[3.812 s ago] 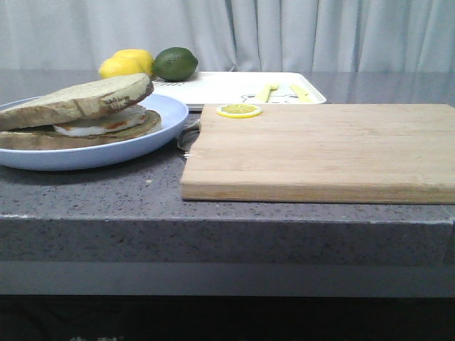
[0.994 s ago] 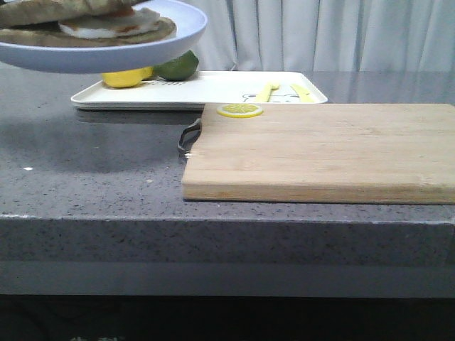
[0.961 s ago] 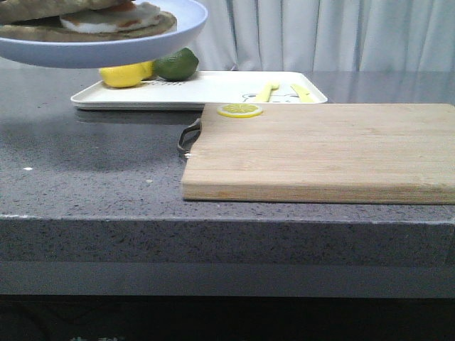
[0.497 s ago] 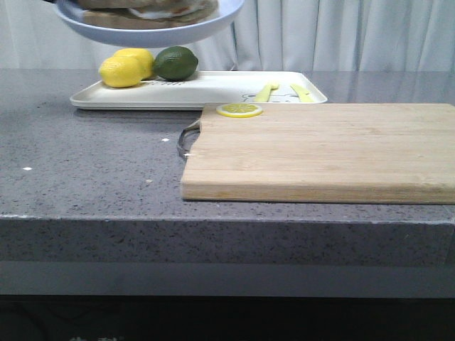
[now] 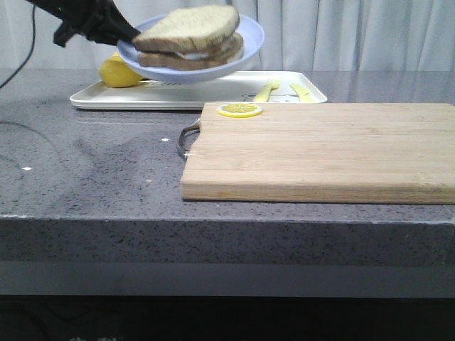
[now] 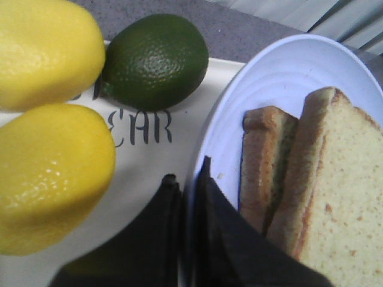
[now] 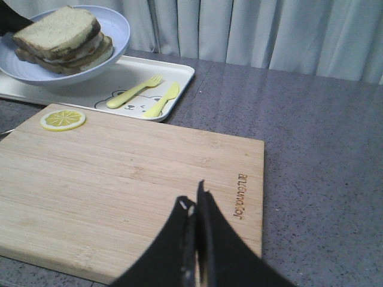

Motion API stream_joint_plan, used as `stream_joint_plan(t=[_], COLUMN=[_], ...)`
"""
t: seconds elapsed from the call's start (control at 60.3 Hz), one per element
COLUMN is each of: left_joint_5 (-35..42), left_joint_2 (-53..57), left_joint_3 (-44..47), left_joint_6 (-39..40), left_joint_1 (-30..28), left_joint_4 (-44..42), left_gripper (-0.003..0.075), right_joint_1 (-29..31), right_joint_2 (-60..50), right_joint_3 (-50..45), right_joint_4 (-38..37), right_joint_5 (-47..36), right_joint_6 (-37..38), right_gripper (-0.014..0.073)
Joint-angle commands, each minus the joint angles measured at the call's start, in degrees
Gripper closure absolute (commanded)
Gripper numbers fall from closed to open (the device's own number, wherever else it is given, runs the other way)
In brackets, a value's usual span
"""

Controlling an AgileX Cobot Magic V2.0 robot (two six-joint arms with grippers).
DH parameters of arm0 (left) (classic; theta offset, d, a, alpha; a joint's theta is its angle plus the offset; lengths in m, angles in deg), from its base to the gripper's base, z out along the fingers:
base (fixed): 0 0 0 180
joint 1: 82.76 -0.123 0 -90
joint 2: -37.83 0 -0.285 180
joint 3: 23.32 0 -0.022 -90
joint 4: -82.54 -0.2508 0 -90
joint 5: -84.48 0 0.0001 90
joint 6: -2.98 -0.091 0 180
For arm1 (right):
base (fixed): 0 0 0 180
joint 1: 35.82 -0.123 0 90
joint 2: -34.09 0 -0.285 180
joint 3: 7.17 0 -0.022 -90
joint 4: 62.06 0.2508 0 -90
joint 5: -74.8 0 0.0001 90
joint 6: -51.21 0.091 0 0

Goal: Place bread and move sandwich to tray
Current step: 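Lower the plate onto the white tray with the left gripper, then open the left gripper and raise it away from the plate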

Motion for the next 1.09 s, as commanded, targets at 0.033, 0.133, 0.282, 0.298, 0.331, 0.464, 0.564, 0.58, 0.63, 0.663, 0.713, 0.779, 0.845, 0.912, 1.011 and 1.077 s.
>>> stream_joint_plan(t=[0.033, 0.133, 0.282, 0.298, 0.331, 0.464, 0.564, 0.58, 0.63, 0.663, 0.713, 0.779, 0.845, 0.912, 1.011, 1.077], left_joint_5=[3.4, 4.4, 4.6, 4.6, 4.5, 4.2, 3.8, 3.7, 3.5, 3.2, 2.7, 1.9, 0.4, -0.7, -3.6, -5.2], left_joint_2=[2.9, 2.5, 2.5, 2.5, 2.5, 2.5, 2.5, 2.5, 2.5, 2.5, 2.5, 2.5, 2.8, 3.2, 3.2, 3.2], left_joint_3=[-2.8, -2.8, -2.8, -2.7, -2.7, -2.7, -2.7, -2.7, -2.7, -2.7, -2.7, -2.8, -3.3, -4.2, -7.6, -10.1], left_joint_6=[1.9, 1.9, 1.9, 1.9, 1.9, 1.9, 1.9, 1.9, 1.9, 1.9, 1.9, 1.9, 1.9, 1.9, 1.9, 1.9], left_joint_1=[0.7, 0.7, 0.6, 0.6, 0.7, 0.8, 0.8, 0.8, 0.8, 0.8, 0.7, 0.6, 0.1, -0.4, -1.0, -1.3], left_joint_4=[4.6, 4.4, 2.5, 2.3, 1.7, -0.4, -1.6, -1.7, -1.9, -1.9, -1.9, -1.8, -0.7, -0.4, -0.3, -0.3], left_gripper=[0.0738, 0.0738, 0.0736, 0.0734, 0.0724, 0.061, 0.0511, 0.0493, 0.0466, 0.0455, 0.0454, 0.0454, 0.0454, 0.0456, 0.0456, 0.0463], right_joint_1=[0.3, 0.3, 0.3, 0.3, 0.3, 0.3, 0.3, 0.3, 0.3, 0.3, 0.3, 0.3, 0.3, 0.3, 0.3, 0.3], right_joint_2=[0.5, 0.5, 0.5, 0.5, 0.5, 0.5, 0.5, 0.5, 0.5, 0.5, 0.5, 0.5, 0.5, 0.5, 0.5, 0.5], right_joint_3=[1.6, 1.6, 1.6, 1.6, 1.6, 1.6, 1.6, 1.6, 1.6, 1.6, 1.6, 1.6, 1.6, 1.6, 1.6, 1.6], right_joint_4=[0.7, 0.7, 0.7, 0.7, 0.7, 0.7, 0.7, 0.7, 0.7, 0.7, 0.7, 0.7, 0.7, 0.7, 0.7, 0.7], right_joint_5=[-4.3, -4.3, -4.3, -4.3, -4.3, -4.3, -4.3, -4.3, -4.3, -4.3, -4.3, -4.3, -4.3, -4.3, -4.3, -4.3], right_joint_6=[-0.3, -0.3, -0.3, -0.3, -0.3, -0.3, -0.3, -0.3, -0.3, -0.3, -0.3, -0.3, -0.3, -0.3, -0.3, -0.3], right_gripper=[0.067, 0.067, 0.067, 0.067, 0.067, 0.067, 0.067, 0.067, 0.067, 0.067, 0.067, 0.067, 0.067, 0.067, 0.067, 0.067])
